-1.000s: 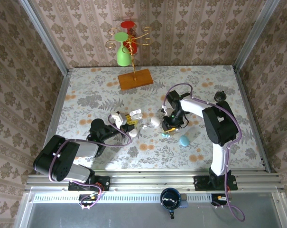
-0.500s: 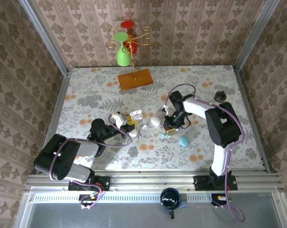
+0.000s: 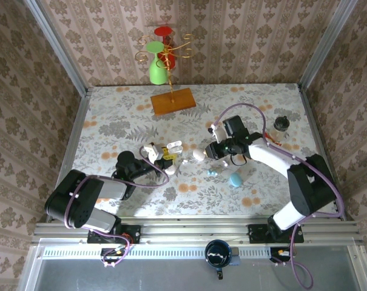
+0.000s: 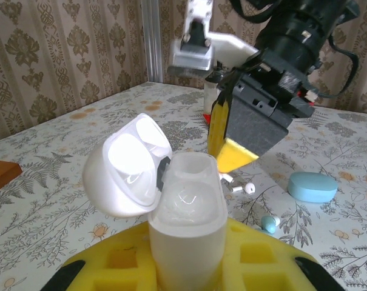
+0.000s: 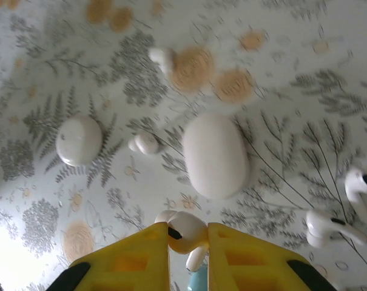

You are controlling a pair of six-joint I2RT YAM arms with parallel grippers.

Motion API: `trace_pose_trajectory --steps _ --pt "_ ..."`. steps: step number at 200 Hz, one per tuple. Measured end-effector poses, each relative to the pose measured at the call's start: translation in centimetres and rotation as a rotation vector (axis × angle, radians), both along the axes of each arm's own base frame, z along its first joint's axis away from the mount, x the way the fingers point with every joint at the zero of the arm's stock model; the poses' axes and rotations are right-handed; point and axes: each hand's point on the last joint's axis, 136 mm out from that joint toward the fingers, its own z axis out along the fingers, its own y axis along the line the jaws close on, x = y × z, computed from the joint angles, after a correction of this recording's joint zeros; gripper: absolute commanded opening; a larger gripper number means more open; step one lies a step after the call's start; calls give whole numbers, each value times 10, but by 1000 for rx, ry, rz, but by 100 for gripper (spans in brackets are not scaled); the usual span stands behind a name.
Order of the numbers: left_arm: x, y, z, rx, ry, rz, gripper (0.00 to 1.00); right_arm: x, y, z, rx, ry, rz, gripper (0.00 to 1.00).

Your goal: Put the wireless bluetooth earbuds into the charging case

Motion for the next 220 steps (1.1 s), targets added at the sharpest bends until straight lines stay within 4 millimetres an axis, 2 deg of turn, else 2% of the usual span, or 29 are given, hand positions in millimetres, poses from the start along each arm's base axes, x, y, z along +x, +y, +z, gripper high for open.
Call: trace_pose_trajectory --steps 55,105,133,184,220 --pt "0 -2 -3 1 17 -12 0 2 40 70 134 -284 55 20" --pt "-1 -4 -1 -3 13 -28 0 -12 65 105 234 -395 142 20" --pt "-3 -5 1 -9 20 -42 0 -19 72 116 265 -430 197 19" --pt "-6 -7 2 -15 29 -66 0 -31 84 120 287 -445 257 19" --pt "-8 -8 -1 -16 48 -85 0 -32 86 120 286 -454 269 19"
